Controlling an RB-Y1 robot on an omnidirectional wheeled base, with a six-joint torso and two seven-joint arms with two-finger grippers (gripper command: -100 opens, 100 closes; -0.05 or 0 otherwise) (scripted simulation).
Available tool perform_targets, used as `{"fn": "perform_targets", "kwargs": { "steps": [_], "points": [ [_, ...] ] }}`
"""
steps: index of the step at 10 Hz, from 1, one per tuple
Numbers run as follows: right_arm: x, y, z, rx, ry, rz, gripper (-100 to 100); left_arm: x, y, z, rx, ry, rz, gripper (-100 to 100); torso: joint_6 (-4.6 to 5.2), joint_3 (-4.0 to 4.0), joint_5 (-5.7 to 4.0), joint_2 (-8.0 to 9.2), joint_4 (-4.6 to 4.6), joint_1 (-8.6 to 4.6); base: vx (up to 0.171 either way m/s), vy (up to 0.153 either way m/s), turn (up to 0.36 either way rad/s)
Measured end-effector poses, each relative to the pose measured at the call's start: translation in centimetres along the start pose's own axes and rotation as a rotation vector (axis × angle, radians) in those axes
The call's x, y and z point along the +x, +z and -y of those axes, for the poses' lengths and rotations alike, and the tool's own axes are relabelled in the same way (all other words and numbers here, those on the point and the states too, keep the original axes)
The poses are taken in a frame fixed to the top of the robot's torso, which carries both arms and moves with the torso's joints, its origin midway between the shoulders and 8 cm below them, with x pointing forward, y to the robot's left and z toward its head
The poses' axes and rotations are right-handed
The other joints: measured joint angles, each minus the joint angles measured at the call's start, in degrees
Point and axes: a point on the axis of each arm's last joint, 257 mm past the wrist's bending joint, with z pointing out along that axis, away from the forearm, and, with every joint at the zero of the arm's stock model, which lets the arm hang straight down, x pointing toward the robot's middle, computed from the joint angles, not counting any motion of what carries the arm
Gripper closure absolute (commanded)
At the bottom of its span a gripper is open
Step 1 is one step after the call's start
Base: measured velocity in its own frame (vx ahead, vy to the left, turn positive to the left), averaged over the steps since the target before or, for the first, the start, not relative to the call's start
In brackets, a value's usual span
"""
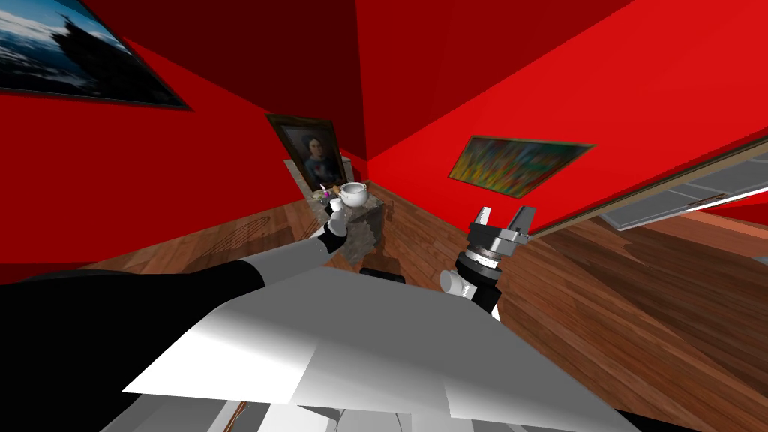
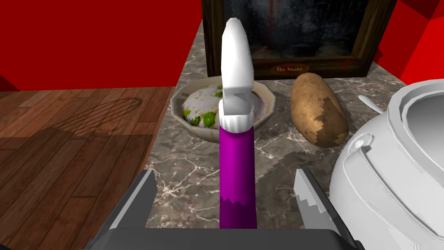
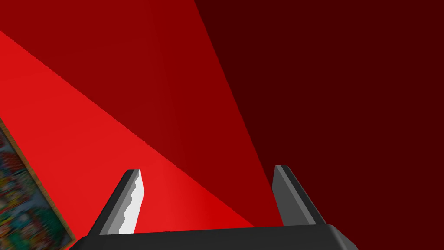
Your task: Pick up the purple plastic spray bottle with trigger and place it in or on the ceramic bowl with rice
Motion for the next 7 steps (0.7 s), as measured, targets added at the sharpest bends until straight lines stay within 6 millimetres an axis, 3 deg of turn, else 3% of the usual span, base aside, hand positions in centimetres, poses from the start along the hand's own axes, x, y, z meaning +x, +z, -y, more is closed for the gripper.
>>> {"fn": "perform_targets", "kwargs": {
  "steps": [7],
  "points": [
    [0.0, 0.0, 0.0, 0.000, 0.000, 0.000, 0, 1.8, 3.9, 4.1, -0.040, -0.028, -0.059, -100, 0.05, 0.00, -0.03, 0.04, 0.00, -0.03, 0.072, -0.098, 0.032]
  ]
}}
